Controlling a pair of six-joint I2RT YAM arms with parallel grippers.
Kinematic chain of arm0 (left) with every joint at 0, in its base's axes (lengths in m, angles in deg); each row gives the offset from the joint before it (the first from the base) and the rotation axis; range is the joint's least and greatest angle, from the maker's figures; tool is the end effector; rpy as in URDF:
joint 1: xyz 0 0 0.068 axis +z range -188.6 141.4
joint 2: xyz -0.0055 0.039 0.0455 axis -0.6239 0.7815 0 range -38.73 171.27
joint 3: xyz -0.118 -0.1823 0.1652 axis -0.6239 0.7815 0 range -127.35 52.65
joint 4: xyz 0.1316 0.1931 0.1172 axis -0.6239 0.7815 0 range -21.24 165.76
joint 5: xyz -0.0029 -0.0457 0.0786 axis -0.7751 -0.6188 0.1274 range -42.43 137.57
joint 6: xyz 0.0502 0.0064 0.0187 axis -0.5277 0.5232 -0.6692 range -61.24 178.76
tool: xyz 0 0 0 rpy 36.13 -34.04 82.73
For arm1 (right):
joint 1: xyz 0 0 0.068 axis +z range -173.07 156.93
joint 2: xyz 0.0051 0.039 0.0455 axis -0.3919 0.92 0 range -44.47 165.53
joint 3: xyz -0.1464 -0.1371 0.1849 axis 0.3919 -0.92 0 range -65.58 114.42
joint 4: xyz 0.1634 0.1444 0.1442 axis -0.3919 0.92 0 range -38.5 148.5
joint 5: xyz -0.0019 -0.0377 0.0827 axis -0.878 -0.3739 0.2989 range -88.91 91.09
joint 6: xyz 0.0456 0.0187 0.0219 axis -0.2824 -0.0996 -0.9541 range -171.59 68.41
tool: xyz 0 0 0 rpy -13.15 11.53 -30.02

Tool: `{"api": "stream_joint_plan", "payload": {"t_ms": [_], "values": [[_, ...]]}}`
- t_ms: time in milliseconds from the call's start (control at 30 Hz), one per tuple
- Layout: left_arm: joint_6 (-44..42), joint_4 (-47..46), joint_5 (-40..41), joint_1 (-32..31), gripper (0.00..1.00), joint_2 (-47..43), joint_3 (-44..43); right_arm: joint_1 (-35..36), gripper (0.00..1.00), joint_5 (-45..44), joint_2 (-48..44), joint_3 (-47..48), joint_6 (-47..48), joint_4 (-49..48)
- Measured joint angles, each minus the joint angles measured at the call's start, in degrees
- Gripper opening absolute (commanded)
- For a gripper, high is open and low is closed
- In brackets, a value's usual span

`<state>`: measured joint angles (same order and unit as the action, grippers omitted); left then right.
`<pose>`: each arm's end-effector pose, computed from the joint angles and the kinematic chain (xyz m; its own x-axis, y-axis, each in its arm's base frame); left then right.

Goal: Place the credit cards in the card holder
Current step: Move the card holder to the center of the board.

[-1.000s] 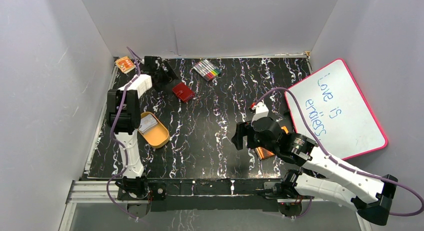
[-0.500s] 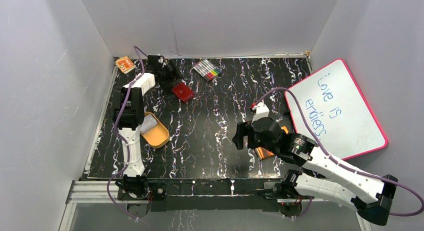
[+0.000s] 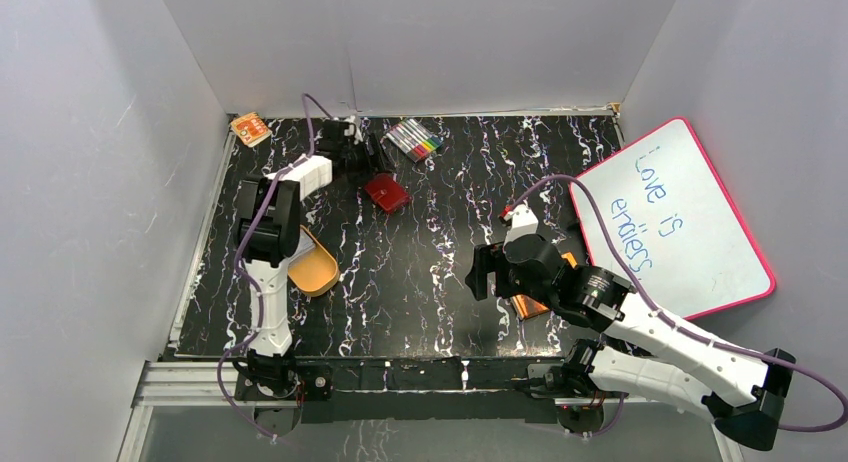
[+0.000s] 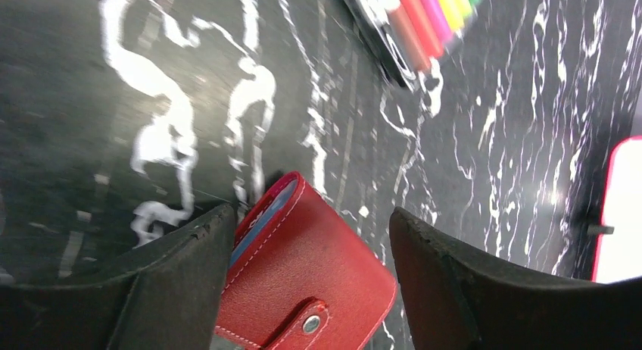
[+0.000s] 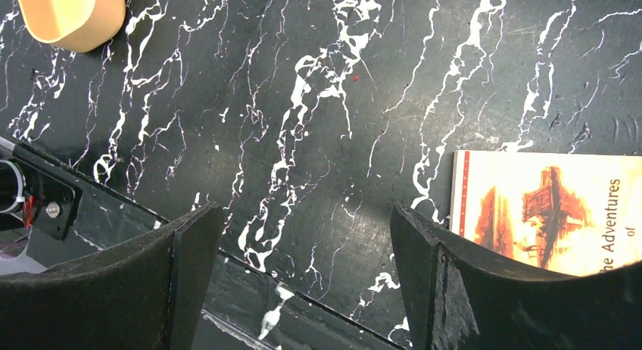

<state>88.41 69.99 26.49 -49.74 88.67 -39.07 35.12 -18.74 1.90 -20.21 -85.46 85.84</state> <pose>0.4883 -0.1093 0.1647 -0.7409 -0.3245 -0.5880 0.1103 0.8048 -0.5832 0.1006 0.1394 0.2981 -0.6173 -0.0008 -0.7867 -0.3728 0.8809 0.2916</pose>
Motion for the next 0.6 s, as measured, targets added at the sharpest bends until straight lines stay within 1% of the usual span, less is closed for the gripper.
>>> {"api": "stream_joint_plan", "payload": {"t_ms": [267, 500, 600], "values": [[-1.3, -0.9, 0.0, -7.1, 0.68, -5.6, 8.5, 0.0, 0.88, 0.0, -2.6, 0.0, -0.1, 0.8], [1.1, -4.3, -0.2, -13.7, 0.67, -15.7, 23.7, 0.0, 0.88, 0.7, -2.8, -0.1, -1.0, 0.7], [2.1, -5.2, 0.1, -16.7, 0.66, -19.6, 28.9, 0.0, 0.88, 1.2, -2.4, -0.3, -1.7, 0.1]]}}
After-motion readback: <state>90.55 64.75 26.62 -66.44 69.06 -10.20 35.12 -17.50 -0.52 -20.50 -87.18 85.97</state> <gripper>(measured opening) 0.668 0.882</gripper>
